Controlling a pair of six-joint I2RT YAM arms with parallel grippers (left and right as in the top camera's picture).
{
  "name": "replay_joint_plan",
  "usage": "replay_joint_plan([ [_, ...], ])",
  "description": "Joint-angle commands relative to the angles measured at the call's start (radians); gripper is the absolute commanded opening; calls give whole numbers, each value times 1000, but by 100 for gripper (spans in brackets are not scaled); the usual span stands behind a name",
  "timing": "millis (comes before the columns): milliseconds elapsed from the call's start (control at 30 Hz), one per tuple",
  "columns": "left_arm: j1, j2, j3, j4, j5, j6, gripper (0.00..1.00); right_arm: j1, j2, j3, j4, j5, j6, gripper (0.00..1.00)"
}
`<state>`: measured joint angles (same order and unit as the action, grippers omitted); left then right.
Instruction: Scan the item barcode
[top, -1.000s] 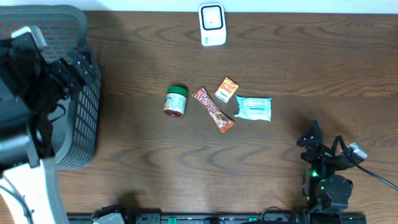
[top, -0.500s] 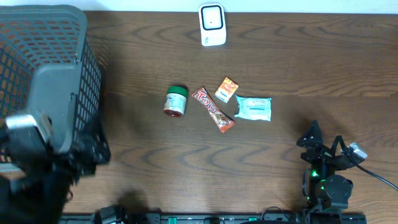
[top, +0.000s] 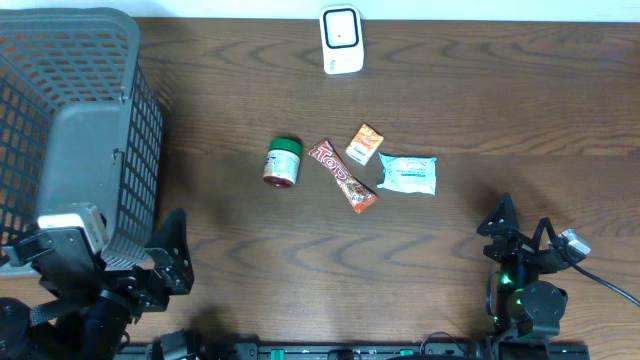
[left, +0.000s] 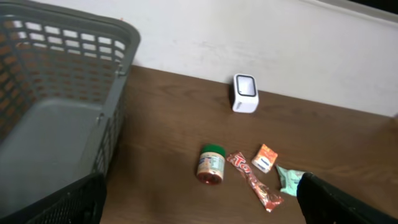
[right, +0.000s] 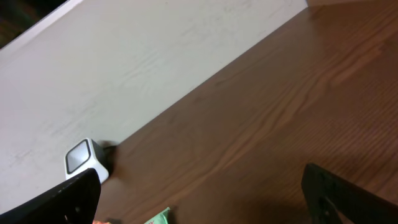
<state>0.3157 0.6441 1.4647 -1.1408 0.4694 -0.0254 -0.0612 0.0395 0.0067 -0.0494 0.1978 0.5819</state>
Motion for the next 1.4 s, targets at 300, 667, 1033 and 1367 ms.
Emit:
replay_joint_plan([
  [300,-80,-215,-108,8,-2,26,98,9,0,-1,-4,2,5,99],
  [667,-138,-605,-619,437,-219,-186,98,9,0,-1,-4,2,5,99],
  [1033,-263,-642,-978,770,-417,-205,98,9,0,-1,-4,2,5,99],
  [1367,-290,-642,-1207,985,-508,-165,98,9,0,-1,-4,2,5,99],
])
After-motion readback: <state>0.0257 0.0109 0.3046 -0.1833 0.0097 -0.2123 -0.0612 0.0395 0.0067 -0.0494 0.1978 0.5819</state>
